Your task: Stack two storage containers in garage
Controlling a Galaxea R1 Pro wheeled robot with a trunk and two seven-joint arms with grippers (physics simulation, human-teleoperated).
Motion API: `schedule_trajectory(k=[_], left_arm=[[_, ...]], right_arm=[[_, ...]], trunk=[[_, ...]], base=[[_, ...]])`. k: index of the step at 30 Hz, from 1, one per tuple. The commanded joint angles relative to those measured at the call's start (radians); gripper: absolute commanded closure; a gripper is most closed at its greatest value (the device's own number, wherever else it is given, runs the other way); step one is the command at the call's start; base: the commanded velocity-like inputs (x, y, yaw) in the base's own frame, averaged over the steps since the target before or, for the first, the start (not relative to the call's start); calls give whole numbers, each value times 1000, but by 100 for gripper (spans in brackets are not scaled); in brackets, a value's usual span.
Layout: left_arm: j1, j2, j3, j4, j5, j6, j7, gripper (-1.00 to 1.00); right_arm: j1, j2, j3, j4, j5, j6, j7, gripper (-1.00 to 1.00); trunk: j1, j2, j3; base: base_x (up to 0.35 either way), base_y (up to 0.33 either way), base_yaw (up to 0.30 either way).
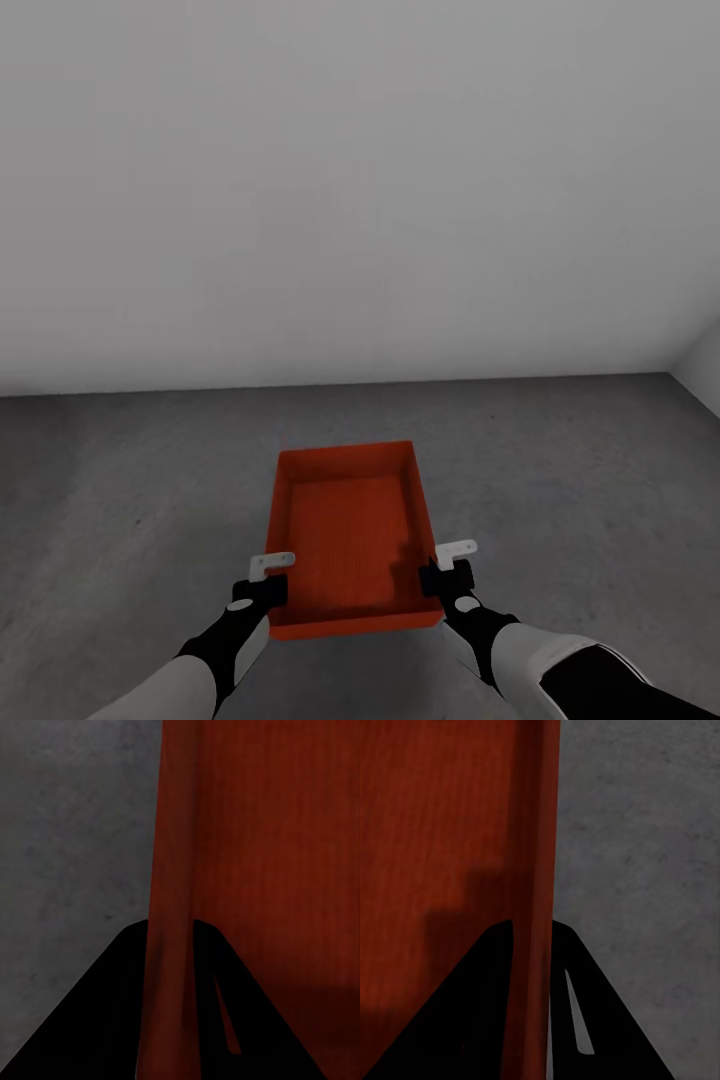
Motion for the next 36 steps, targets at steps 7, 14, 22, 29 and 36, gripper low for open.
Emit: schedule_trajectory(k=[7, 14, 22, 29, 36], left_arm=[[0, 14, 12, 6, -4, -4, 34, 100], [0, 14, 12, 6, -4, -4, 34, 100], [1, 14, 11, 7, -4, -4, 34, 100], [1, 14, 11, 7, -4, -4, 34, 100], [0, 14, 12, 6, -4, -4, 34, 100]], right_arm=[[-3, 1, -55, -64, -62, -17, -4, 100], [-2, 2, -54, -64, -62, -17, -4, 100], [-3, 2, -54, -64, -61, -17, -4, 100], [-2, 2, -54, -64, -60, -17, -4, 100], [-2, 2, -55, -64, -61, -17, -4, 100]], trunk=[[27, -50, -23], [54, -99, -45], [84, -155, -70], [111, -204, -92], [138, -253, -114]], base=[[0, 0, 0], [0, 0, 0], [0, 0, 0], [0, 0, 0], [0, 0, 0]])
